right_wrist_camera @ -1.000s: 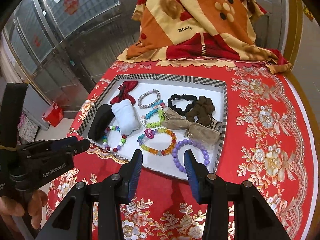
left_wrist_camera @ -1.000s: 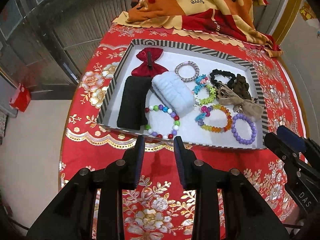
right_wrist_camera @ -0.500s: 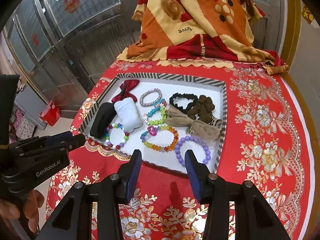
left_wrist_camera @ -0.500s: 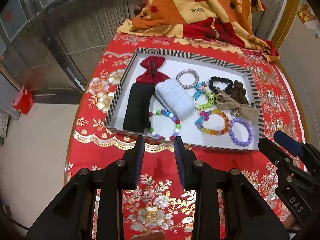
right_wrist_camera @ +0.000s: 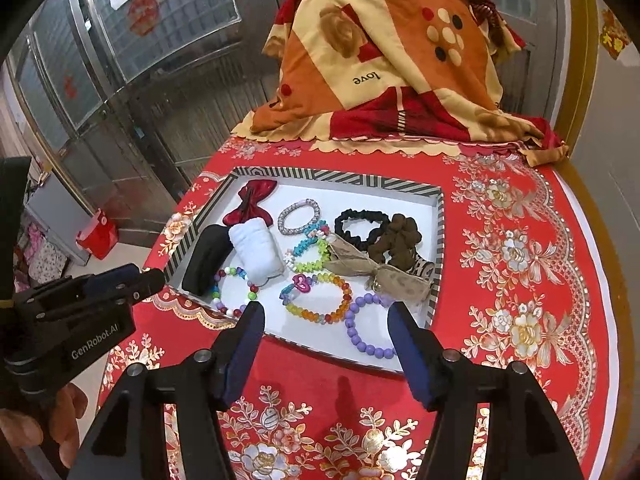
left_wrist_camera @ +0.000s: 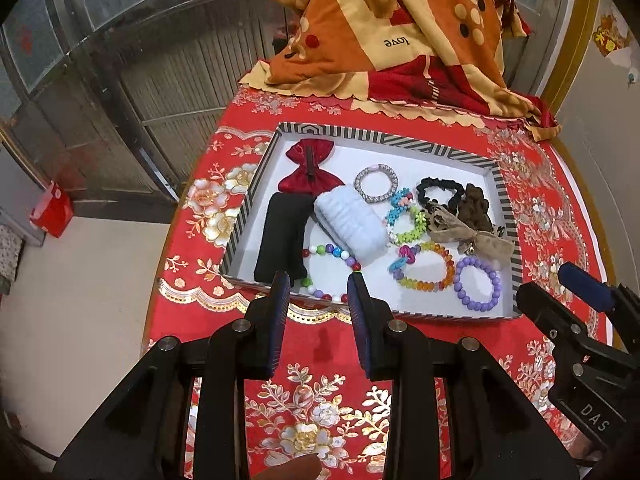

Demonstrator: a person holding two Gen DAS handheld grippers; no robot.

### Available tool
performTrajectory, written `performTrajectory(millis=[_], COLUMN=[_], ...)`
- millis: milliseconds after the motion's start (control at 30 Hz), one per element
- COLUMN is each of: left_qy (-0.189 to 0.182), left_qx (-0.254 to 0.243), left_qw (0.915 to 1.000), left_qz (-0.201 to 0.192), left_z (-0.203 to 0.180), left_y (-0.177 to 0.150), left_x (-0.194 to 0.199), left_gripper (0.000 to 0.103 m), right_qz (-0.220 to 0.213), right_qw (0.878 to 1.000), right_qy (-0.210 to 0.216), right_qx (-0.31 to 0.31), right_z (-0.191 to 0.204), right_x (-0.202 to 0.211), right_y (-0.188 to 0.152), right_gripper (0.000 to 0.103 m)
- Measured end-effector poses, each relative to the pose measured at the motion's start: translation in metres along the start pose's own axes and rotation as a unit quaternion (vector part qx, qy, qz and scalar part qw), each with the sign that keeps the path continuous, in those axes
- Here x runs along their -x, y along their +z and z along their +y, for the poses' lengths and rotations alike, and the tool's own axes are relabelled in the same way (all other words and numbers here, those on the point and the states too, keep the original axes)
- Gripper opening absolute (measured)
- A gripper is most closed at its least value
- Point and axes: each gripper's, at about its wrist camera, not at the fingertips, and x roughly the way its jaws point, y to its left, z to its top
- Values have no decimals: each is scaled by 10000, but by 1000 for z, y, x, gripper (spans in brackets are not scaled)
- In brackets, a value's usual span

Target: Organize jewelry

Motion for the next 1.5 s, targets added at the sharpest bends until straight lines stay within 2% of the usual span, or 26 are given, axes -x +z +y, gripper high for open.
performTrajectory(millis=[667, 1500], left_qy=[49, 85], left_qx=[-22, -6], left_qw=[10000, 10000], left_qz=[-74, 49], left_z=[0, -1], left_y=[5, 4], left_x=[0, -5], left_gripper=[29, 29], right_qz=[133, 273], right_qw=[9999, 9995], right_qy=[33, 71], right_qx=[85, 155], right_z=[-2, -5], right_x=[-5, -14], right_y=[1, -3], right_gripper=[62, 62])
